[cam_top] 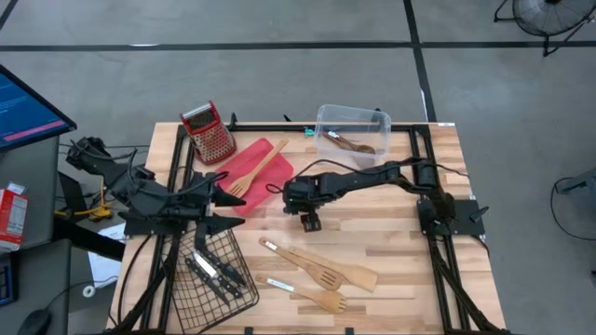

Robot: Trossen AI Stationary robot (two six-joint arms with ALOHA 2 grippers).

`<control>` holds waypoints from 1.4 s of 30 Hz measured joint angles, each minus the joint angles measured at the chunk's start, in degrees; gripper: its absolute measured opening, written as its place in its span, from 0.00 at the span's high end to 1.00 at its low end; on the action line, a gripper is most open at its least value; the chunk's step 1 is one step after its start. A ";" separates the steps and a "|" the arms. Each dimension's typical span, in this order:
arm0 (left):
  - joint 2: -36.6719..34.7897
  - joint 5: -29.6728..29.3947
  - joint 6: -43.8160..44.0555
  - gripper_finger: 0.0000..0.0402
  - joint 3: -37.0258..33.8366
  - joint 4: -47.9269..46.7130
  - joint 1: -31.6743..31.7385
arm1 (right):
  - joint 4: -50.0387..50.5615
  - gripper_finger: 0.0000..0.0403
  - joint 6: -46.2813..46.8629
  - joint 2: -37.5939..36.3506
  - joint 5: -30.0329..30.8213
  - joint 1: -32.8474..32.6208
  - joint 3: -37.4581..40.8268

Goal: Pick & Place Kitchen Items
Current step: Put the black kitchen knife into the wire basket

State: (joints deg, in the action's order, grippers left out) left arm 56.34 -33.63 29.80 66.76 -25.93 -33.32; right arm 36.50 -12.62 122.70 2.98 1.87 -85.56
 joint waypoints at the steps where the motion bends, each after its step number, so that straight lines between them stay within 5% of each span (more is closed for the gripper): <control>1: -0.04 -0.05 0.00 0.44 0.00 0.21 0.00 | 0.39 0.37 0.04 0.36 0.00 0.13 0.02; 7: -0.04 -1.09 0.01 0.44 0.00 1.01 -0.02 | 1.18 0.48 2.78 0.74 0.47 0.02 0.00; 16: -0.04 -1.09 0.00 0.44 0.00 2.47 -0.02 | 3.86 0.96 14.91 0.28 0.02 0.05 0.11; 33: -0.07 -1.09 0.00 0.44 0.04 2.45 0.02 | 5.59 0.99 22.91 -1.58 -2.61 -2.66 -0.33; 42: -0.09 -1.09 0.00 0.44 0.04 2.44 0.02 | 7.02 1.00 24.66 -8.46 -3.28 -2.63 -1.55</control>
State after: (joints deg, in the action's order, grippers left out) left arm 56.25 -34.72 29.80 66.81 -23.49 -33.30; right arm 43.51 12.04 114.23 -0.29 -0.75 -87.11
